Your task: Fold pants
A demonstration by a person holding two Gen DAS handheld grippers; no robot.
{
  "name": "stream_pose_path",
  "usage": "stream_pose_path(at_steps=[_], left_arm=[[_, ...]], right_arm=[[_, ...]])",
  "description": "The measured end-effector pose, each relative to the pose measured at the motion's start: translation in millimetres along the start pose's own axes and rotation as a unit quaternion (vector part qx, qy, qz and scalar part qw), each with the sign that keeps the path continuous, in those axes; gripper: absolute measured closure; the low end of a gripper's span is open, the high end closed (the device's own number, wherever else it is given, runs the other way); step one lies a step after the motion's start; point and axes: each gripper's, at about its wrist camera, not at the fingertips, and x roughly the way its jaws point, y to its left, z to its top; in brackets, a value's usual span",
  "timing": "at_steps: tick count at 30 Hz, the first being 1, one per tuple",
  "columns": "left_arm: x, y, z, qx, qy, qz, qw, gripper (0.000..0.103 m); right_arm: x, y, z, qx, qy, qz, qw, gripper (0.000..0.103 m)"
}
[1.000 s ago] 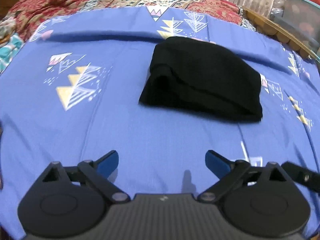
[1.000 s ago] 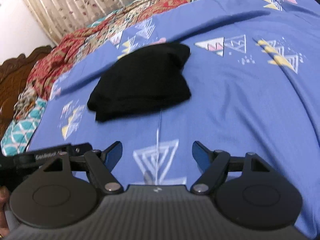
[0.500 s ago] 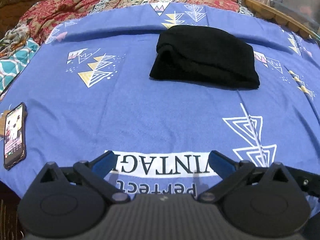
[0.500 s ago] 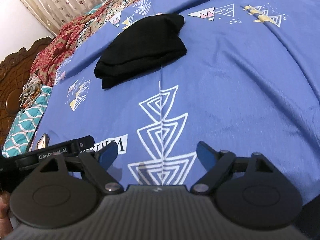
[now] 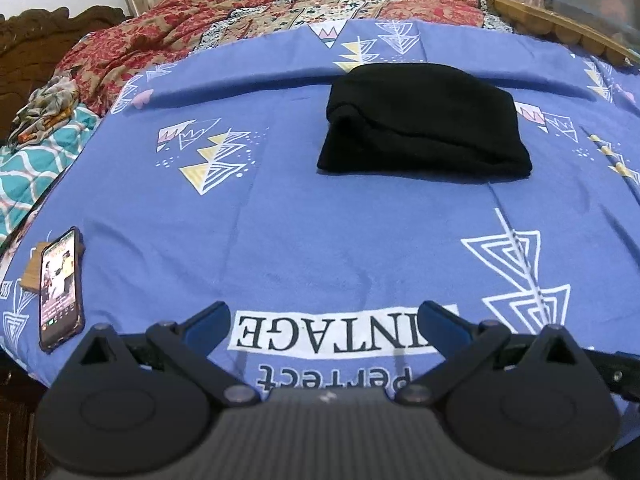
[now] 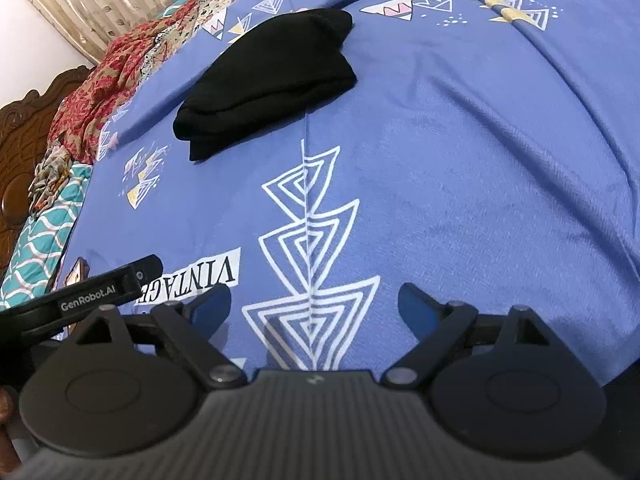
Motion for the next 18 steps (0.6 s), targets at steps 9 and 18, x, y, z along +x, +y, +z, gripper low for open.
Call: stream_pose_path(at_steps=[9,18], left_arm=[[-8.1,3.9,5.3,0.003,-0.032,0.029,0.9991,0.0],[-7.3,1.7,7.3,0.01,-0.031,0.034,0.9989,0.0]], right_arm=[[-1.1,2.5,0.4,-0.009,-0.003,-0.003,1.0,0.01],[-1.9,2.3,1.0,-0.01,-0.009,-0.005,1.0,0.01]])
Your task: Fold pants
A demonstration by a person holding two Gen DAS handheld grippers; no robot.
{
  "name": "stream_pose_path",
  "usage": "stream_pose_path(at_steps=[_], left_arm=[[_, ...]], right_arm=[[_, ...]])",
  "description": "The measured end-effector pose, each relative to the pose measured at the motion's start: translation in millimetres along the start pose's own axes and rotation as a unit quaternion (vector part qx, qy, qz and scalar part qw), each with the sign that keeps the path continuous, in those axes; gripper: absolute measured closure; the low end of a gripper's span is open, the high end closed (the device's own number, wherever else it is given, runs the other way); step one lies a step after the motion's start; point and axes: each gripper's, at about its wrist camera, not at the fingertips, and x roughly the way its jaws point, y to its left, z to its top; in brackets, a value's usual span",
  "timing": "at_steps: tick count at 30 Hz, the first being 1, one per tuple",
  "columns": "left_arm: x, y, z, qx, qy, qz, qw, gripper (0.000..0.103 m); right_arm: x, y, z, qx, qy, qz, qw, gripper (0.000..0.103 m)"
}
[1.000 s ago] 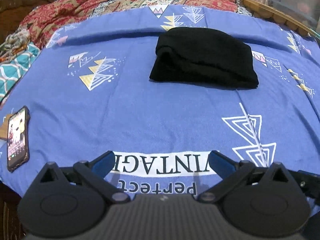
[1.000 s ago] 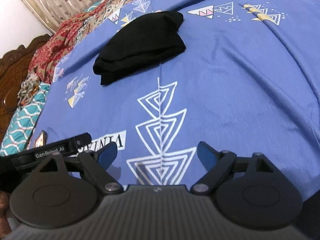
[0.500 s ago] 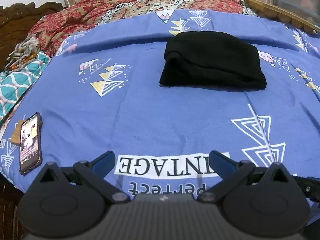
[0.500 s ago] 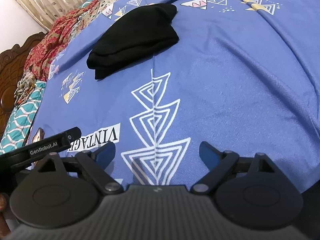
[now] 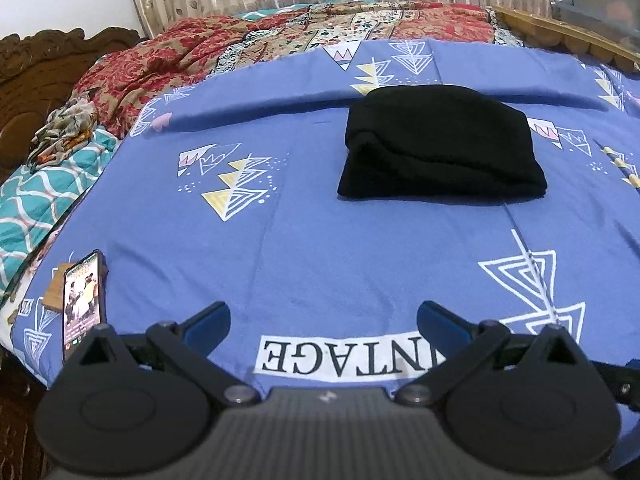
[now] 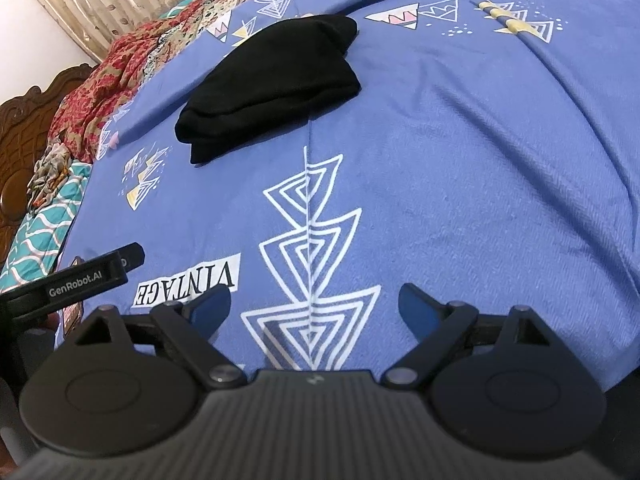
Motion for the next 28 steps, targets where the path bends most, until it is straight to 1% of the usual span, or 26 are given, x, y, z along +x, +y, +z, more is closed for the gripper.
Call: stream_pose_path(at_steps=[5,11,21,28], left_arm=[[1,-5,1,0.009,0.005,0.004,0.9999,0.0],[7,-7,1,0.012,0.038,-0.01,0.9991,0.0],[17,-9,-1,0.004,0.063,-0.016,0.9979,0.0],[17,-12,-1,0.014,0.053,-0.047,0.9974,0.0]], right_arm=[[-1,0,0,-0.002,-0.004,-0.002,1.0,0.01],[-3,2,2,-0.011,-0.016,-0.009,1.0,0.01],[3,1,2,-0.006,-0.008,-0.011,1.0,0.01],[3,4,2,-0.016,-0.014,-0.014,1.0,0.01]])
